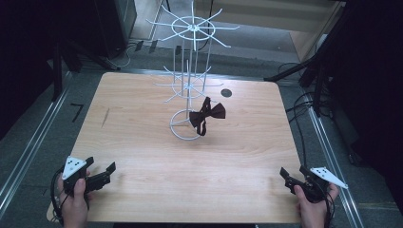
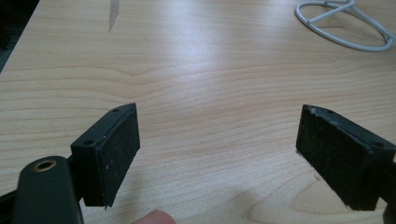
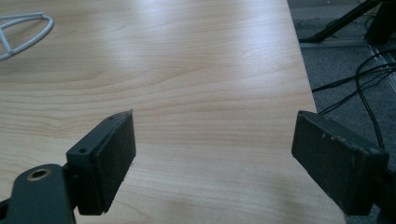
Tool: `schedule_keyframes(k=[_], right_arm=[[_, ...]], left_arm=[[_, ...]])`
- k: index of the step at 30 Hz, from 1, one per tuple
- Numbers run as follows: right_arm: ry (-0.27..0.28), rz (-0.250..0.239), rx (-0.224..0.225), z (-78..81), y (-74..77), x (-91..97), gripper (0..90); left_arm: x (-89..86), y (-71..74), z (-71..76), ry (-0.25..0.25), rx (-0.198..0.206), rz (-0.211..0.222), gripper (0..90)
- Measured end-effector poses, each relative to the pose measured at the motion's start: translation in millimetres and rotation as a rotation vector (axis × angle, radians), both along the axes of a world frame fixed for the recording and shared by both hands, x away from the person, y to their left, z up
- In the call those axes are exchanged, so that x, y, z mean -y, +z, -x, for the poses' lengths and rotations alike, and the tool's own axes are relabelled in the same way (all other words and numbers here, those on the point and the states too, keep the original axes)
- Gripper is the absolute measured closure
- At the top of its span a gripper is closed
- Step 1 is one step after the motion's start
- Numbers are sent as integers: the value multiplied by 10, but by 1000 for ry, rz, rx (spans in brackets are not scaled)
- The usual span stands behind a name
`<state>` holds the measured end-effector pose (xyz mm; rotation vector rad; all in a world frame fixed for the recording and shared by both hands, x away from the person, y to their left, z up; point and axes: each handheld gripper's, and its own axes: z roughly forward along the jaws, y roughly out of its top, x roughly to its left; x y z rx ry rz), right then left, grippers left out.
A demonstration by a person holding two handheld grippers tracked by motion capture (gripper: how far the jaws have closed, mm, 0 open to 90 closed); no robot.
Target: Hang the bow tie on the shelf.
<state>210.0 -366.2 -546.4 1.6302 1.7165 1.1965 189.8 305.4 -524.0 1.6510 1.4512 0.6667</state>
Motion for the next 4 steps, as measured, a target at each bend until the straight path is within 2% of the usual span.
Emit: schedule_keyframes(k=[4], right_arm=[[-7,8,7,2,-14,-20,140]], left_arm=[[4,-1,-6,-2,-4,-6,144]])
